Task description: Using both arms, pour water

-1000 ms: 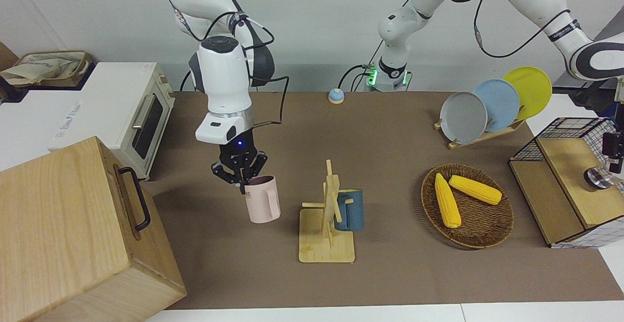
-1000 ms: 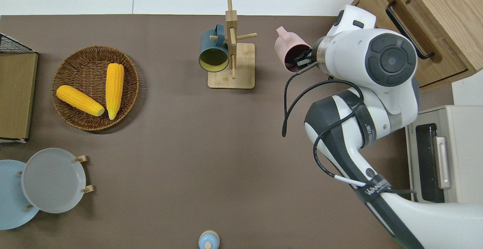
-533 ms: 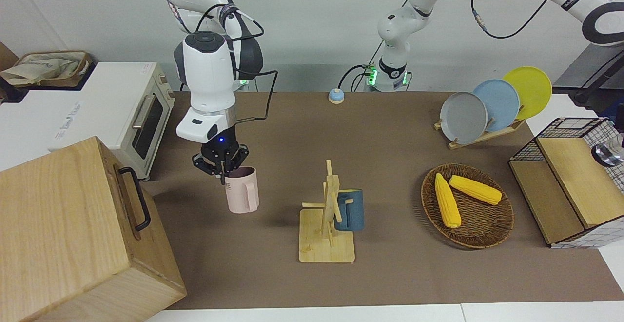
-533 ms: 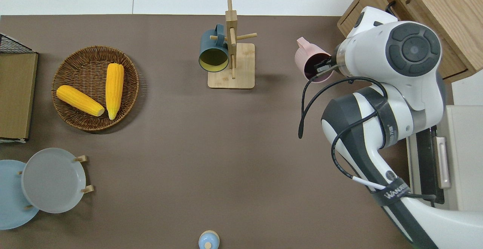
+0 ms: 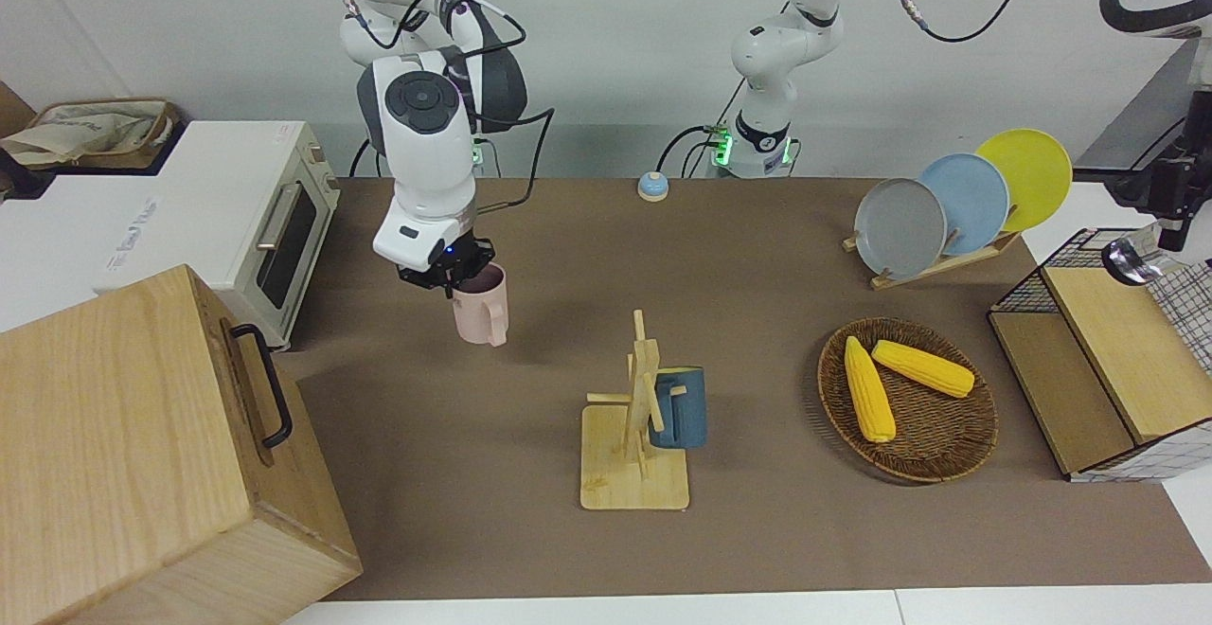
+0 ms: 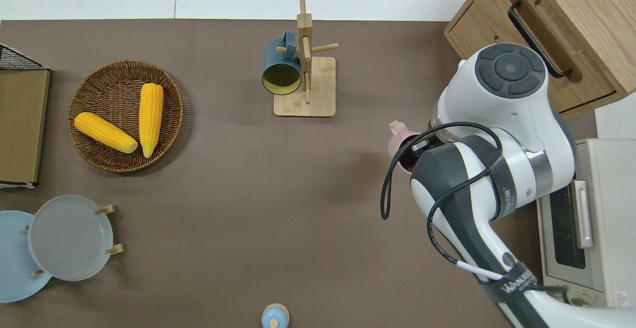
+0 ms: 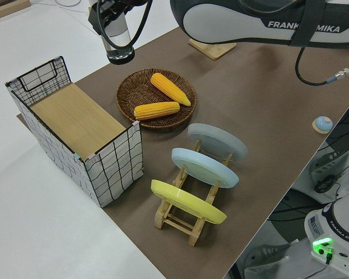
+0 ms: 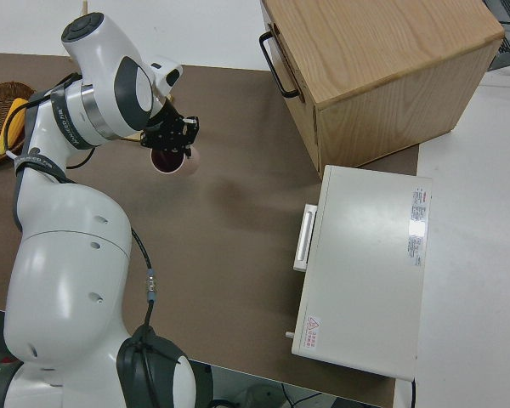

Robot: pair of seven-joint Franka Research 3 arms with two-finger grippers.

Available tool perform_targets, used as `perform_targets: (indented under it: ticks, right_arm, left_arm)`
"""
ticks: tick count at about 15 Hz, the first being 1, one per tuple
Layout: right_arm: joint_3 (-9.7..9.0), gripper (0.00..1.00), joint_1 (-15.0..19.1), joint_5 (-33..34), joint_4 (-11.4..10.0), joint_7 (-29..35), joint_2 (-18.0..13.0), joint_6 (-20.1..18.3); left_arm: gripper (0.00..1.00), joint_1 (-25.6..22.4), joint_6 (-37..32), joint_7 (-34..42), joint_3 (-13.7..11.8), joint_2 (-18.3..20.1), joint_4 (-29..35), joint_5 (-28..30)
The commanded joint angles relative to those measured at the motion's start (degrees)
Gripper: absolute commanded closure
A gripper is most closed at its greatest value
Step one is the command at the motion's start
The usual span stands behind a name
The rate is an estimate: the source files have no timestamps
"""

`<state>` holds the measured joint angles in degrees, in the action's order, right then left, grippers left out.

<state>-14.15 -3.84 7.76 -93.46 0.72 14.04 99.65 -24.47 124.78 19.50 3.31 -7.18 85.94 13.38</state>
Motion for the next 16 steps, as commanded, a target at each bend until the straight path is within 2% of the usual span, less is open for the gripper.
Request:
perform_targets:
  ticks: [1, 3, 6, 9, 13, 16]
  right_arm:
    - [0.79, 1.000, -3.71, -6.68, -3.05, 9.97, -2.61, -5.07]
    - [0.79, 1.000, -6.00, -11.25, -3.05, 16.47, -2.09, -5.87]
    - [0.62, 1.000, -10.47, -15.92, -2.35, 27.10, -0.16, -4.56]
    - [0.26, 1.000, -15.22, -16.90, -1.82, 36.69, 3.00, 1.14]
    - [0.26, 1.000, -20.67, -20.41, 3.27, 45.75, 9.15, 5.54]
    - [0.26, 1.000, -22.35, -22.08, 6.26, 50.24, 12.49, 7.92]
  left_arm:
    - [1.00, 3.89, 0.55, -6.21, -0.41, 8.04, 9.40, -3.61]
    - [1.00, 6.27, 0.64, -10.08, -0.06, 11.21, 13.35, -8.18]
    - [1.00, 8.82, 1.08, -13.25, 0.65, 15.34, 18.63, -9.34]
    - [1.00, 9.18, 2.82, -14.49, 2.49, 20.00, 25.83, -9.34]
    - [1.00, 9.18, 9.94, -16.33, 5.21, 25.54, 37.16, -9.25]
    - [1.00, 9.18, 15.38, -17.39, 6.89, 28.79, 44.81, -8.90]
